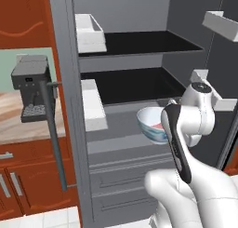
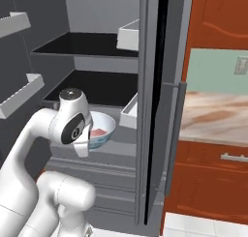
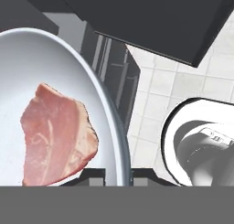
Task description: Place one of the steaks on the plate and the other in the bowl. Then place the bowl in the fridge.
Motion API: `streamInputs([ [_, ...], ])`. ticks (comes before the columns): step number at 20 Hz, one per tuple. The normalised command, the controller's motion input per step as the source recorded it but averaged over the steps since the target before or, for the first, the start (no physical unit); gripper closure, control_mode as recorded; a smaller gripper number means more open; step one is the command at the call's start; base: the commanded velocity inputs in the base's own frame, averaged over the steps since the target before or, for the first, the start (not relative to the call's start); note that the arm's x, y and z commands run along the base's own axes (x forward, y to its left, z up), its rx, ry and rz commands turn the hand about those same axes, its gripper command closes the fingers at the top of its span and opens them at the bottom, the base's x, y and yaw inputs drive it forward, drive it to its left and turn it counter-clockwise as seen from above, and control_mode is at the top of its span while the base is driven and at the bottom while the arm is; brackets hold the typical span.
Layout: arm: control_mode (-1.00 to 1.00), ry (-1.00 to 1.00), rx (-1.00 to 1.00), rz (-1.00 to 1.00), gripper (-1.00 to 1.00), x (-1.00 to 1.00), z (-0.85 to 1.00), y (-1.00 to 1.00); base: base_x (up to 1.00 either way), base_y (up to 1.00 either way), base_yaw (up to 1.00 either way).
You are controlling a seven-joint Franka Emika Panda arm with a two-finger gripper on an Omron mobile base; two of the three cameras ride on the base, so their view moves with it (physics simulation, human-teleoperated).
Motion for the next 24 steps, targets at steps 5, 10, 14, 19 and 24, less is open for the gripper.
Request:
streamInputs([
  [5,1.00,0.00,0.00,0.00,1.00,0.00,0.00,0.00,0.63,0.00,0.00],
  [10,1.00,0.00,0.00,0.00,1.00,0.00,0.00,0.00,0.45,0.02,0.00],
  [14,1.00,0.00,0.00,0.00,1.00,0.00,0.00,0.00,0.58,0.15,0.00],
  [19,1.00,0.00,0.00,0.00,1.00,0.00,0.00,0.00,0.41,0.04,0.00],
  [24,1.00,0.00,0.00,0.00,1.00,0.00,0.00,0.00,0.31,0.09,0.00],
])
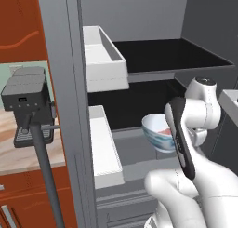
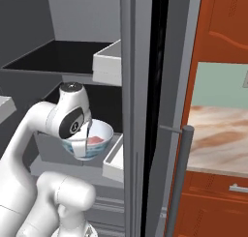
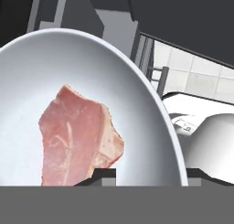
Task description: Place one of the steaks on the plate and the other in the bowl. Then place the bowl in the fridge.
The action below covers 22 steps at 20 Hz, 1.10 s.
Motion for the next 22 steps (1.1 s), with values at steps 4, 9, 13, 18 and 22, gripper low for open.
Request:
streamInputs([
  [4,1.00,0.00,0.00,0.00,1.00,0.00,0.00,0.00,0.24,0.15,0.00],
  [9,-1.00,-0.01,0.00,0.00,1.00,-0.09,-0.05,0.03,0.03,0.06,0.00],
  [13,-1.00,-0.03,0.00,-0.01,1.00,-0.53,-0.02,0.07,0.00,0.00,0.00],
  [18,-1.00,-0.12,0.00,0.00,1.00,-0.62,0.00,0.19,0.00,0.00,0.00],
  [22,-1.00,-0.35,0.00,-0.01,1.00,-0.42,0.08,0.13,0.00,0.00,0.00],
])
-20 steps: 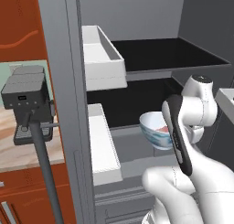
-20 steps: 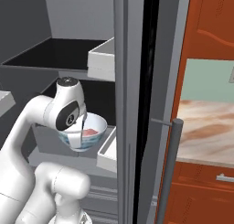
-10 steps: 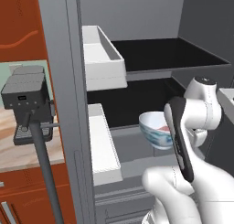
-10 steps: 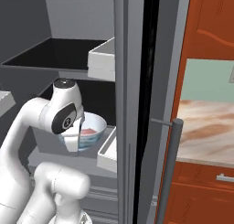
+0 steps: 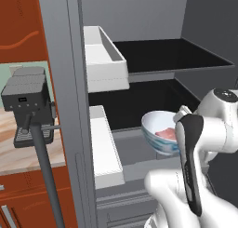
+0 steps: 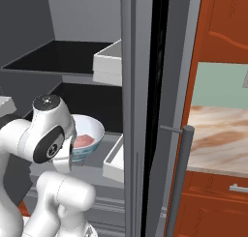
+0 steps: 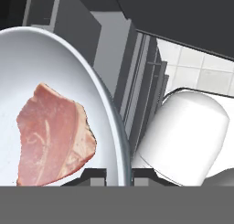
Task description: Place one of the steaks on the plate and the other in the bowl. Then place the bowl in the fridge.
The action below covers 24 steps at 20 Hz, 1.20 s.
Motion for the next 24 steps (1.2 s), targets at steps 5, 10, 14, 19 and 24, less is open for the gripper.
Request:
streamInputs([
  [5,-1.00,-0.44,0.00,-0.05,1.00,-0.08,0.33,0.02,0.00,0.00,0.00],
  [10,-1.00,-0.14,-0.01,-0.05,1.00,0.41,-0.15,0.20,0.00,0.00,0.00],
  [14,-1.00,-0.13,0.00,-0.12,1.00,0.79,-0.32,0.13,0.00,0.00,0.00],
  [19,-1.00,-0.04,0.00,-0.10,1.00,0.81,-0.31,0.00,0.00,0.00,0.00],
  [24,-1.00,0.00,0.00,-0.04,1.00,0.75,-0.31,0.00,0.00,0.00,0.00],
])
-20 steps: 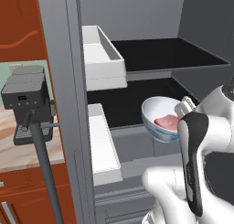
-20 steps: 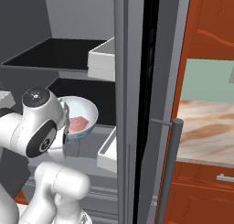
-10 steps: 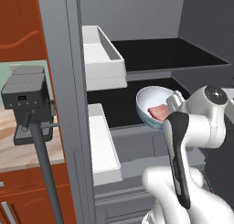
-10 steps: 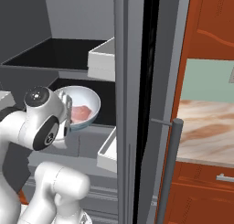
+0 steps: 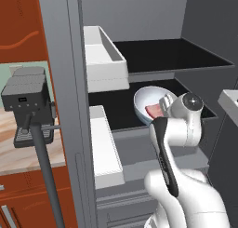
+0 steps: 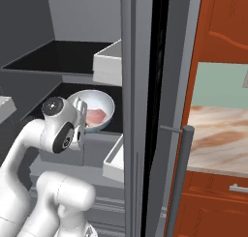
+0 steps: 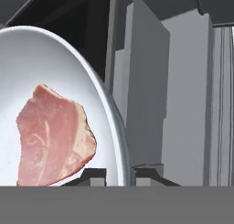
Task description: Place one of the steaks on the plate and the other in the bowl. Then place the bowl in the fridge.
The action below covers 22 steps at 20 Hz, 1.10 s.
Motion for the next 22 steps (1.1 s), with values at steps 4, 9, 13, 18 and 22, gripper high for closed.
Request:
streamInputs([
  [4,-1.00,0.00,0.00,0.00,1.00,0.62,-0.11,0.00,0.00,0.00,0.00],
  [9,-1.00,-0.02,0.01,0.00,1.00,0.55,-0.12,0.00,0.00,0.00,0.00],
  [13,-1.00,-0.10,0.02,0.00,1.00,0.61,-0.25,0.00,0.00,0.00,0.00],
  [18,-1.00,-0.08,0.00,0.00,1.00,0.31,-0.27,0.01,0.00,0.00,0.00],
  [22,-1.00,-0.01,0.00,0.00,1.00,0.12,-0.08,0.08,0.00,0.00,0.00],
])
